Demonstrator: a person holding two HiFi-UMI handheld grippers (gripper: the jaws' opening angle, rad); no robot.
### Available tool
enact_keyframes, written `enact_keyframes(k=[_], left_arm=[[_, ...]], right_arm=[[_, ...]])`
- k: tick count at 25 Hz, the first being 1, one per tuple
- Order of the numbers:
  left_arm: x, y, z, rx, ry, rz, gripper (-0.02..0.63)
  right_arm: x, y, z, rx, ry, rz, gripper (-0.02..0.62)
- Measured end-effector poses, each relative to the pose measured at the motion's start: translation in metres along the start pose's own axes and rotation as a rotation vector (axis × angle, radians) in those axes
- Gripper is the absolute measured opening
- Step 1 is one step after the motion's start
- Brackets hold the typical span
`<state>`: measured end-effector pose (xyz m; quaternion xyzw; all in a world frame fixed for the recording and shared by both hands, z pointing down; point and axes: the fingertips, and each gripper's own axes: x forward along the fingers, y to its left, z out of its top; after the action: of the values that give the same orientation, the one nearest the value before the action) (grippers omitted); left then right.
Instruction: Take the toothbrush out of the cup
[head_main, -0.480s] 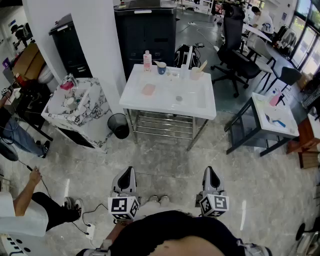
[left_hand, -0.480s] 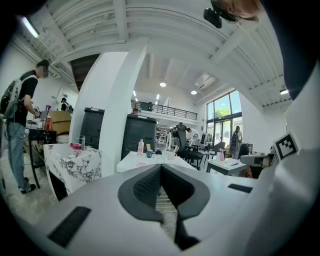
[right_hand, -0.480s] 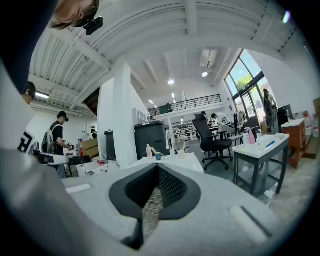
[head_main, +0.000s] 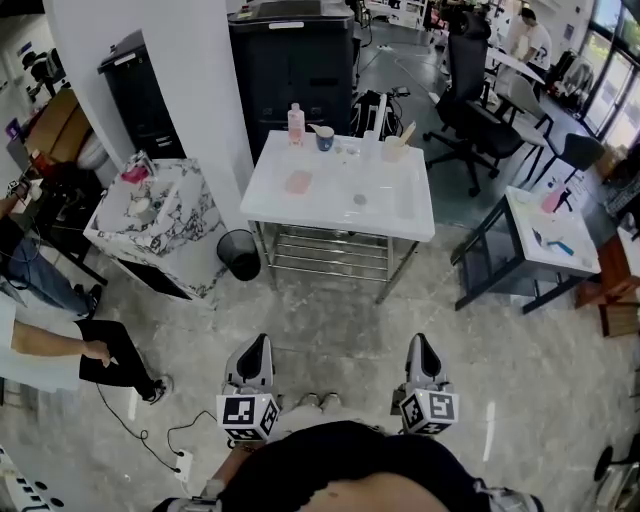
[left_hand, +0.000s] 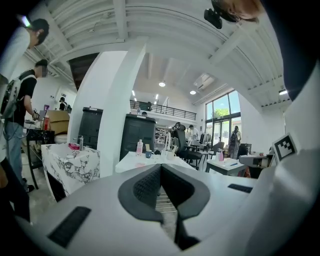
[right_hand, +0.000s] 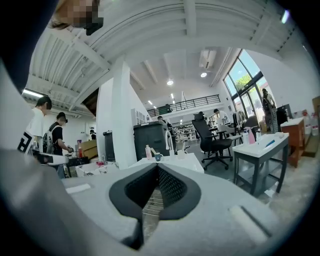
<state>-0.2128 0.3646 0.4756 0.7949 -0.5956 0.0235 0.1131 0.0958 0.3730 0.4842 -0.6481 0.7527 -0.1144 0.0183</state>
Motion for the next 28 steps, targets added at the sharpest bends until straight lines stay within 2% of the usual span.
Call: enact_keyframes(k=[6,10,11,12,13,14,15,16,17,18,20,24,28], left_arm=[[0.009,-0.003,0.001,-0.006,-0.001,-0.026,0.003],[0.014,-0.013,0.0,0.057,-0.002,-0.067,0.016],[0.016,-0.015,0.0,0.049,-0.003,-0.081,0.057],[0.018,-0.017,0.0,0.028,-0.003,-0.092,0.194],[0.02,-0.018,0.0,0.006,-0.004,-0.096,0.283],[0.022,-0.018,0.0,-0.006,-0.005,-0.093,0.337],[0.024,-0.017,0.001,-0.005,-0.007,-0.089,0.433],[0.027,-0.018,0.001,0.006,-0.008,-0.09,0.488],[0.029,-0.018,0.002,0.019,-0.007,-0.099,0.521],[0.032,-0.019,0.002,0.028,-0.004,-0.113,0.539],[0.038,-0.021,0.003,0.034,0.001,-0.13,0.562],[0.047,-0.022,0.004,0.039,-0.003,-0.128,0.568],[0.06,-0.025,0.011,0.044,-0.021,-0.126,0.568]], right_arm=[[0.005,-0.004,0.0,0.042,-0.009,-0.005,0.005],[0.007,-0.004,-0.002,0.026,-0.013,-0.006,0.005],[0.008,-0.005,-0.002,0.028,-0.015,-0.003,0.014],[0.009,-0.007,-0.001,0.032,-0.017,-0.003,0.032],[0.011,-0.009,0.0,0.034,-0.017,-0.007,0.07],[0.013,-0.011,0.001,0.032,-0.016,-0.014,0.19],[0.015,-0.012,0.002,0.024,-0.014,-0.023,0.293],[0.018,-0.013,0.003,0.009,-0.013,-0.028,0.353],[0.02,-0.012,0.003,-0.013,-0.012,-0.026,0.45],[0.023,-0.01,0.003,-0.041,-0.01,-0.019,0.494],[0.027,-0.01,0.003,-0.074,-0.009,-0.004,0.512],[0.035,-0.02,-0.002,-0.019,0.002,0.017,0.512],[0.038,-0.03,-0.001,-0.06,0.007,0.015,0.512]])
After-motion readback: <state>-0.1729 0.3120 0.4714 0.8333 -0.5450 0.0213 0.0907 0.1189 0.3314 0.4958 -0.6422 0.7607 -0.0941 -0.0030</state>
